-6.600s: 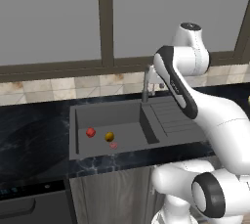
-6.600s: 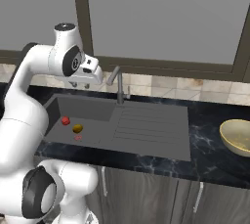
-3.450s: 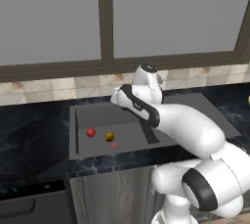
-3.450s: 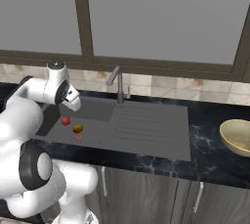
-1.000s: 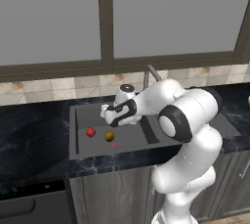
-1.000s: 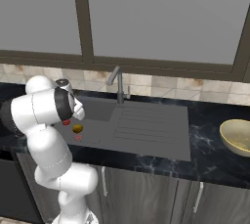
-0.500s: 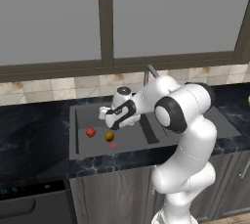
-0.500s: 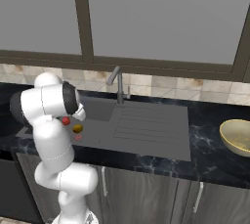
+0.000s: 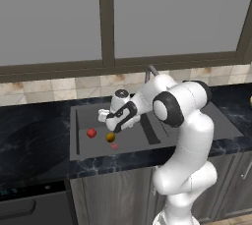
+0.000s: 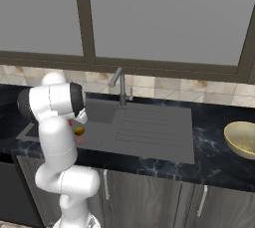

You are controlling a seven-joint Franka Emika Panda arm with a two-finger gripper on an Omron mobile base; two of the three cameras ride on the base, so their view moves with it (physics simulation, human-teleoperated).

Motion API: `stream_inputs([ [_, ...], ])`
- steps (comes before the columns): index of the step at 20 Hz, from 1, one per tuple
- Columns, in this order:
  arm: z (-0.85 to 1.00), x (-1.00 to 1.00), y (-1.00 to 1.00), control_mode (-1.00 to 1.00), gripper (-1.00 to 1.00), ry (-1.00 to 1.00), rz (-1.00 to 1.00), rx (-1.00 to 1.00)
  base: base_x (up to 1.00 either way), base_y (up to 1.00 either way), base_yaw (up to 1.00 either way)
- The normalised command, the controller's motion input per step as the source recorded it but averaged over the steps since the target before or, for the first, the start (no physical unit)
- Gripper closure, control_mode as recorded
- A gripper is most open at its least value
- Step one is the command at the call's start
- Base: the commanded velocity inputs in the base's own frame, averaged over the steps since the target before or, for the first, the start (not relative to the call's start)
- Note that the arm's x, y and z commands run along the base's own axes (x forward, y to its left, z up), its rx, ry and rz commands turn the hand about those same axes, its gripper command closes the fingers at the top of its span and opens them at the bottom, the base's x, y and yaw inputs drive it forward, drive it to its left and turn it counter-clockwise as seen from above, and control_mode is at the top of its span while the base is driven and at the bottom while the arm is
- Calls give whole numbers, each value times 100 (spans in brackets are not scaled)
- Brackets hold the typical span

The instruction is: Remove the bell pepper and lemon from the sink. Then move the bowl and cup from the counter to the sink for washing.

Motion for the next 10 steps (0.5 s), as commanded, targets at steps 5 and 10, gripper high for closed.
stream_inputs([
  [5,-19,10,4,-100,-100,0,0,0,0,0,0],
  [10,-21,11,1,-100,-100,0,0,-1,0,0,0],
])
